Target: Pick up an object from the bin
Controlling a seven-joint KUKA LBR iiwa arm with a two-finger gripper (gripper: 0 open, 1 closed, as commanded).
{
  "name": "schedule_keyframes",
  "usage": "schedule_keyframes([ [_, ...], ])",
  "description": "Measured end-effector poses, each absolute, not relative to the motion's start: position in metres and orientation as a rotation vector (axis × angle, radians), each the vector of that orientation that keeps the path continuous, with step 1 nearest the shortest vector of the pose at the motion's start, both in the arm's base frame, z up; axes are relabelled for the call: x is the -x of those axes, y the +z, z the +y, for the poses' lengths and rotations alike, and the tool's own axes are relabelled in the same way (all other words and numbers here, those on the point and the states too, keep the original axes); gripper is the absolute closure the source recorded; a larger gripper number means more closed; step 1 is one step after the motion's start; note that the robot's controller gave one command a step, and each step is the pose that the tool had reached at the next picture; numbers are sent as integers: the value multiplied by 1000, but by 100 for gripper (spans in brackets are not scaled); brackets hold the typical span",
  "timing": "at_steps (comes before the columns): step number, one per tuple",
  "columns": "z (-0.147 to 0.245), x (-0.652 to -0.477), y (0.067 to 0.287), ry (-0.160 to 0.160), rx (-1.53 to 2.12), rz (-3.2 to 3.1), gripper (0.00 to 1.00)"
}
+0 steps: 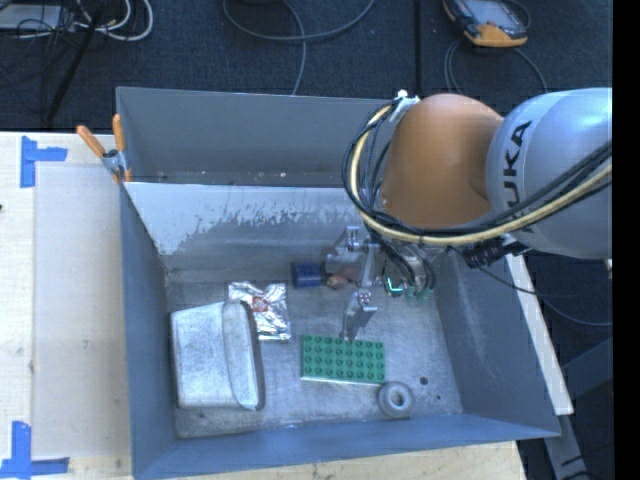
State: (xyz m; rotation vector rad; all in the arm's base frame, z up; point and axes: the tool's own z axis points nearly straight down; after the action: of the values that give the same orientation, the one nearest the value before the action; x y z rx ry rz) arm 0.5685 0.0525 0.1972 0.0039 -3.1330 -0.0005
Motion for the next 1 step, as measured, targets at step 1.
schedule_keyframes([
  [1, -15, -522, 69, -2, -179, -3141, 0],
])
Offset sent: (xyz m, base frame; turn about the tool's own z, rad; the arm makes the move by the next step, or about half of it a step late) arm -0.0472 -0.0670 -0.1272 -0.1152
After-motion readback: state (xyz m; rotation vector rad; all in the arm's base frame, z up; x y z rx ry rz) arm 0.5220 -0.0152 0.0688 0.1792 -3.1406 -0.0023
